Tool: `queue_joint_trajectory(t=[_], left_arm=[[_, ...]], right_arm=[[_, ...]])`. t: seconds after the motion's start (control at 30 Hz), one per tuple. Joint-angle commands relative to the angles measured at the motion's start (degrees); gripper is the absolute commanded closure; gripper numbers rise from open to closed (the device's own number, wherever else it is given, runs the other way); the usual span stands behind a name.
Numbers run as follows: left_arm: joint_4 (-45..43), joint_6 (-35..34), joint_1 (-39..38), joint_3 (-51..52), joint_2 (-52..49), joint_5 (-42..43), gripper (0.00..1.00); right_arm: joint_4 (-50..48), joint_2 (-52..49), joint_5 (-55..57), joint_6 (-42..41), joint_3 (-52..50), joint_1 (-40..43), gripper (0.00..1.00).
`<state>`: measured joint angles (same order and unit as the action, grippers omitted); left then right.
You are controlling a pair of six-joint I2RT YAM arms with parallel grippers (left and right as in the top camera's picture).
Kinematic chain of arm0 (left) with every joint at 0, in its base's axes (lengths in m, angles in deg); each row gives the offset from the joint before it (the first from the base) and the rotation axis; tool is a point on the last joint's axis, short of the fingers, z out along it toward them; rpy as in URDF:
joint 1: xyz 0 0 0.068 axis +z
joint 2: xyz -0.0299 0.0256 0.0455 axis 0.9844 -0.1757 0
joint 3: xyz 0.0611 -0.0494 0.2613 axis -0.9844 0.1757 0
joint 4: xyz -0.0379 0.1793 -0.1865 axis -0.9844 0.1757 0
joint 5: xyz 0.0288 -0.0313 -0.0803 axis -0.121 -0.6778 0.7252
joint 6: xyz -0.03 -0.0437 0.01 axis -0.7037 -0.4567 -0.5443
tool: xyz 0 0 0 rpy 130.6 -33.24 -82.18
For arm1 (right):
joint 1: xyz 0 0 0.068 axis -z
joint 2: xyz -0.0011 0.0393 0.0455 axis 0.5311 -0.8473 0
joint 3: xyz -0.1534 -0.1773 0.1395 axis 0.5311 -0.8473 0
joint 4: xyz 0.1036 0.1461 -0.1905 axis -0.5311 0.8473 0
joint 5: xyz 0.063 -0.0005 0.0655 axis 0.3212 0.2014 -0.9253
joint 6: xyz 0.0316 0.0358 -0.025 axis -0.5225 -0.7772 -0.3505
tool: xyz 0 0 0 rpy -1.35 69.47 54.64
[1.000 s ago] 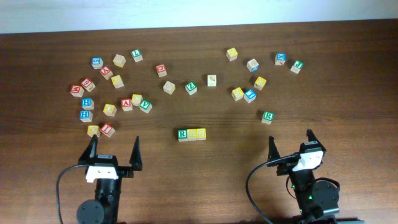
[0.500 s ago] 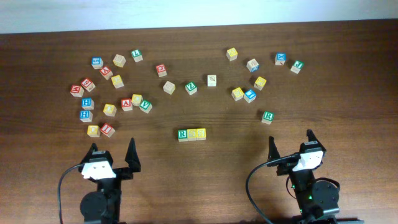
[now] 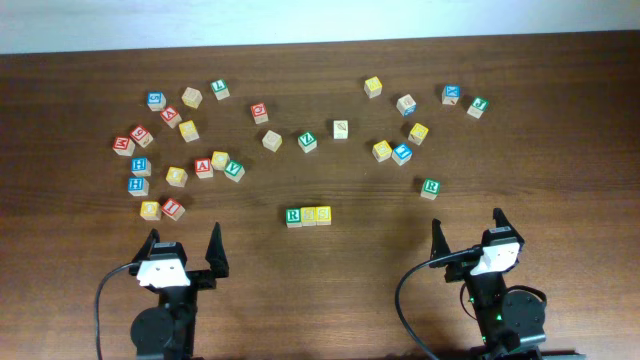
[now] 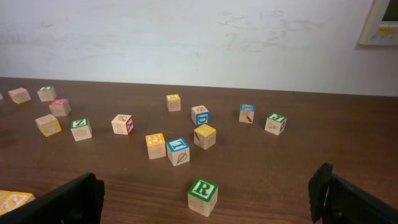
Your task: Spell out RSS
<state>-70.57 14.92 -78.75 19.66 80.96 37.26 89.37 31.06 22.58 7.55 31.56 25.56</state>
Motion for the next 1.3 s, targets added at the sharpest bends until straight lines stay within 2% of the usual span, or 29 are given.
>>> queue_joint_trajectory(t=[0.0, 0.4, 1.27], left_arm=[[0.3, 1.1, -0.2, 0.2, 0.5, -0.6, 0.01], [0.3, 1.1, 3.1, 0.2, 0.5, 0.7, 0.01], [0.3, 3.9, 3.0, 0.2, 0.5, 2.6, 0.01]], right_arm=[[0.4, 0.6, 0.1, 0.4, -0.3, 0.4, 0.02], [0.4, 0.7, 0.1, 0.4, -0.3, 0.4, 0.02], [0.4, 0.6, 0.1, 0.4, -0.3, 0.4, 0.02]])
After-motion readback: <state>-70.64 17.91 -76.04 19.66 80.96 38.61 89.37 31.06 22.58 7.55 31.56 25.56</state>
